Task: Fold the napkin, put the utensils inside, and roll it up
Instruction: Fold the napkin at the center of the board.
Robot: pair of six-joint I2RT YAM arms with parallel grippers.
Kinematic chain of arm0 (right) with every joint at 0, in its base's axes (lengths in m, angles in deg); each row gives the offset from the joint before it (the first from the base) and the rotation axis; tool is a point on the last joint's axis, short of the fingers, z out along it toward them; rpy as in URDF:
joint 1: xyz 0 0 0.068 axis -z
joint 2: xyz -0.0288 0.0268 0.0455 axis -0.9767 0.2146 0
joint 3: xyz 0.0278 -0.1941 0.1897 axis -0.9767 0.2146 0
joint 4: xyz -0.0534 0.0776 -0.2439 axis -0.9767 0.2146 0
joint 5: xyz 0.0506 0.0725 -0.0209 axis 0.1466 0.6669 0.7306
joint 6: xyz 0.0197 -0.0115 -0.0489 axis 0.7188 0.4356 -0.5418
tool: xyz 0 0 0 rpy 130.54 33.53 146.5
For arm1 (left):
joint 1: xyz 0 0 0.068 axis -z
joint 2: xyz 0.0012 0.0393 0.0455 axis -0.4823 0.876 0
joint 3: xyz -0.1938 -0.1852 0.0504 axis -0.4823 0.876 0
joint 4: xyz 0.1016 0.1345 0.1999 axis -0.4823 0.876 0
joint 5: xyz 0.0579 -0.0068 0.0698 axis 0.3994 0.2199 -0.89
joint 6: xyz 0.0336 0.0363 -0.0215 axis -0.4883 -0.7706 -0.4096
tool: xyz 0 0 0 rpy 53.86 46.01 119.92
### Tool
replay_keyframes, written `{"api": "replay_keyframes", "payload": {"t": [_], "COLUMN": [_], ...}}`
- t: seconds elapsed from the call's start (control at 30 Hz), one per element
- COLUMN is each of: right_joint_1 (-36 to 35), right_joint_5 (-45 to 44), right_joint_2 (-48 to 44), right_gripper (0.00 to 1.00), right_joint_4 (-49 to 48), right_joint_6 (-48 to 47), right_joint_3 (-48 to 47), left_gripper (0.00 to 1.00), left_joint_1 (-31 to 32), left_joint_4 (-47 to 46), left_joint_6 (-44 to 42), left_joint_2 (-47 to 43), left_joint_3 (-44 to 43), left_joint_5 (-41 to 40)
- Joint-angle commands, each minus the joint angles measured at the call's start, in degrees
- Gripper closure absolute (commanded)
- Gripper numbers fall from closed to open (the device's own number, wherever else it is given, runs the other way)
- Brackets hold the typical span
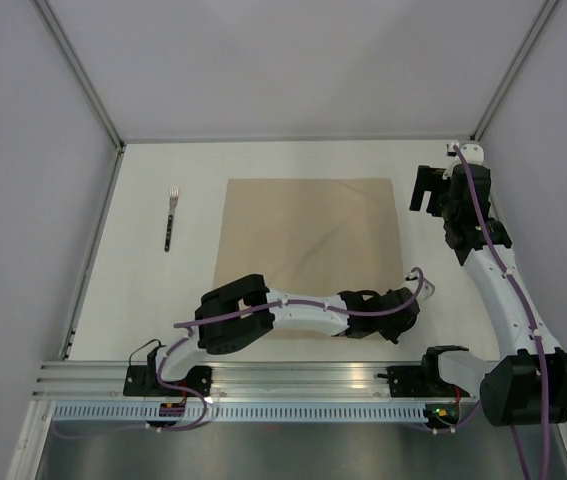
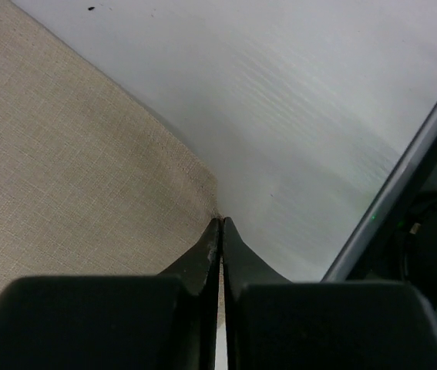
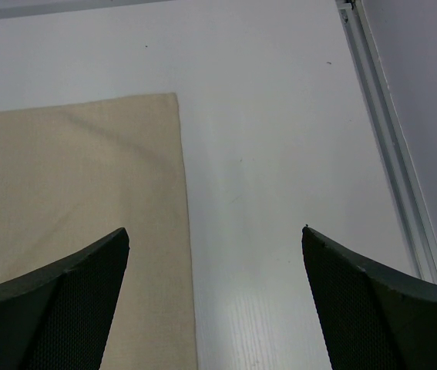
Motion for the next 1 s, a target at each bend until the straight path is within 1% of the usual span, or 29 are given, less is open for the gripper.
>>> {"api": "replay_keyframes", "payload": {"t": [0.0, 0.13, 0.23, 0.33, 0.43, 0.47, 0.53, 0.57, 0.6, 0.63, 0.7, 0.73, 0.8, 0.83, 0.97], "right_joint_1": [0.1, 0.2, 0.2, 0.1, 0.2, 0.2, 0.1, 0.1, 0.2, 0.2, 0.2, 0.2, 0.2, 0.1, 0.1], "right_joint_5": [0.0, -0.4, -0.6, -0.7, -0.7, -0.7, -0.7, -0.7, -0.6, -0.5, -0.3, -0.2, -0.1, 0.0, 0.1], "right_joint_2": [-1.0, -1.0, -1.0, -1.1, -1.2, -1.2, -1.3, -1.3, -1.3, -1.2, -1.3, -1.3, -1.3, -1.4, -1.7], "right_gripper": [0.02, 0.02, 0.02, 0.02, 0.02, 0.02, 0.02, 0.02, 0.02, 0.02, 0.02, 0.02, 0.02, 0.02, 0.02], "right_joint_4": [-0.2, -0.1, -0.1, -0.2, -0.1, -0.1, -0.1, -0.2, -0.1, -0.1, -0.1, -0.2, -0.1, -0.1, -0.1], "right_joint_6": [-0.5, -0.6, -0.5, -0.6, -0.6, -0.7, -0.7, -0.6, -0.7, -0.6, -0.8, -0.7, -0.7, -0.8, -0.8], "right_joint_3": [0.1, 0.2, 0.2, 0.2, 0.2, 0.2, 0.3, 0.3, 0.3, 0.3, 0.3, 0.3, 0.4, 0.4, 0.5], "left_gripper": [0.98, 0.98, 0.98, 0.98, 0.98, 0.98, 0.98, 0.98, 0.98, 0.98, 0.98, 0.98, 0.98, 0.98, 0.98], "left_joint_1": [0.8, -0.1, -2.6, -6.4, -11.3, -14.3, -17.7, -21.2, -23.1, -26.8, -30.2, -33.4, -36.5, -39.2, -44.7], "left_joint_4": [-3.1, -3.8, -3.8, -2.4, -1.3, -1.2, -0.7, -0.3, 0.3, 1.0, 1.6, 1.9, 2.5, 2.7, 5.6], "left_joint_6": [0.7, 2.1, 4.2, 6.1, 7.3, 7.7, 8.7, 9.2, 9.5, 9.7, 9.8, 9.8, 9.7, 9.7, 8.6], "left_joint_2": [-5.5, -9.0, -12.1, -14.5, -17.0, -17.7, -19.6, -20.1, -20.5, -20.6, -20.7, -20.5, -20.1, -19.6, -17.3], "left_joint_3": [1.8, 3.2, 4.3, 5.5, 6.9, 7.4, 8.9, 9.2, 9.2, 9.2, 9.1, 8.9, 8.0, 7.7, 3.7], "left_joint_5": [3.9, 3.8, 5.4, 6.9, 8.5, 9.4, 11.9, 13.8, 14.8, 16.7, 18.9, 21.1, 22.7, 24.3, 27.0]}}
